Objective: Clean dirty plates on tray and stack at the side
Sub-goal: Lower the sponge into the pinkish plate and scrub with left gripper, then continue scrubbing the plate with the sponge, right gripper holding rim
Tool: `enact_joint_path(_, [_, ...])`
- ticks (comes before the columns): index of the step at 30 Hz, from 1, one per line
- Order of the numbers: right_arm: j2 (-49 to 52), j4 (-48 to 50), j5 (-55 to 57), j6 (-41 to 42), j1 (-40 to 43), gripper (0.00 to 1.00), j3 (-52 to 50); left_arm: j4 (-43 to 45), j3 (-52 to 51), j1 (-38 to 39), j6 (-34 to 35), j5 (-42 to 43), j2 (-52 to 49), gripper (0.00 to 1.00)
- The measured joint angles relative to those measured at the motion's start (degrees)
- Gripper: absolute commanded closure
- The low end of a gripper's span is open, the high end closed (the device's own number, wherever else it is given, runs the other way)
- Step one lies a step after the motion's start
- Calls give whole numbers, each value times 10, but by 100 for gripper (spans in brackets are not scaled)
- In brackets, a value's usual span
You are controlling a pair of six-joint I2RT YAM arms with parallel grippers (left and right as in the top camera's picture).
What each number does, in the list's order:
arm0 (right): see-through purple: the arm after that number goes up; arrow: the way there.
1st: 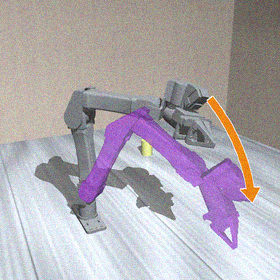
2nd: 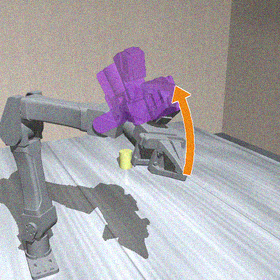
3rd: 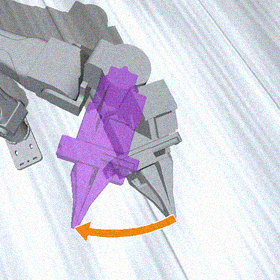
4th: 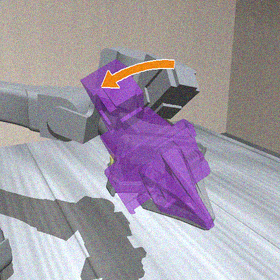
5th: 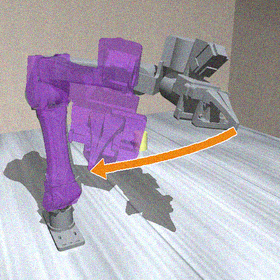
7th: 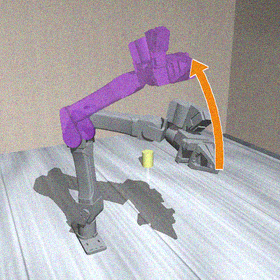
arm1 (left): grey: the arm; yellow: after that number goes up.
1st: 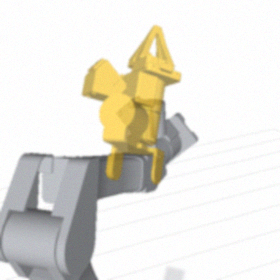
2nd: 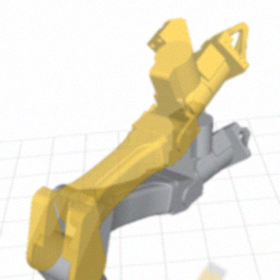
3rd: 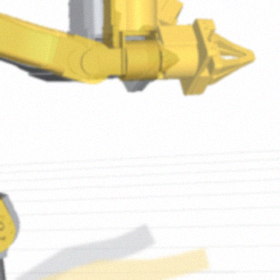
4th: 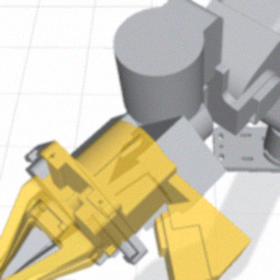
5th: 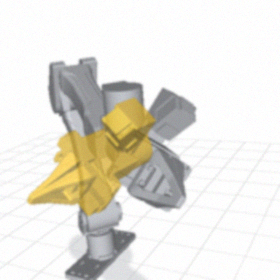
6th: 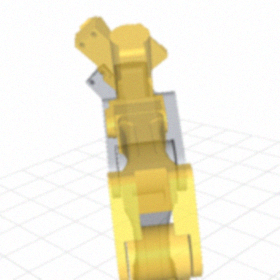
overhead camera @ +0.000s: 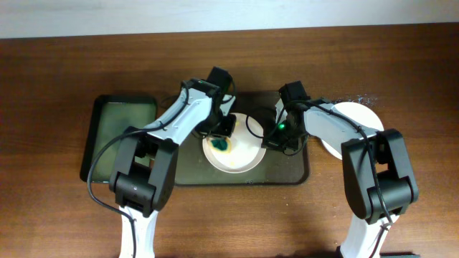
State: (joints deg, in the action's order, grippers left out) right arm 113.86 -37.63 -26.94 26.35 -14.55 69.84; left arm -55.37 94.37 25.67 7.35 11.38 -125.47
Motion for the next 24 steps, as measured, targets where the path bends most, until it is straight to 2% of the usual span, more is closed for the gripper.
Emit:
enact_joint_path(1, [0, 0, 0, -1, 0, 96, 0, -13, -1, 8, -3, -3, 0, 100])
enact_joint_path(5, [0, 0, 0, -8, 0, 96, 0, -71, -11, 45, -104, 63, 0, 100])
enact_joint_path(10, [0, 0, 0, -8, 0, 96, 0, -57, -17, 37, -129, 95, 0, 100])
enact_joint_path(15, [0, 4, 2, 8, 1, 96, -1, 79, -25, 9, -22, 67, 0, 100])
enact_joint_path(16, [0, 5, 1, 11, 2, 96, -3, 136, -25, 5, 9, 41, 0, 100])
enact_joint_path(19, [-4, 20, -2, 17, 3, 96, -13, 190, -24, 1, 55, -18, 0, 100])
enact_joint_path(21, [-7, 30, -6, 20, 3, 96, -21, 209, -24, 1, 92, -71, 0, 100])
enact_joint_path(24, [-7, 37, -14, 19, 2, 96, -23, 176, -20, 8, 148, -141, 0, 100])
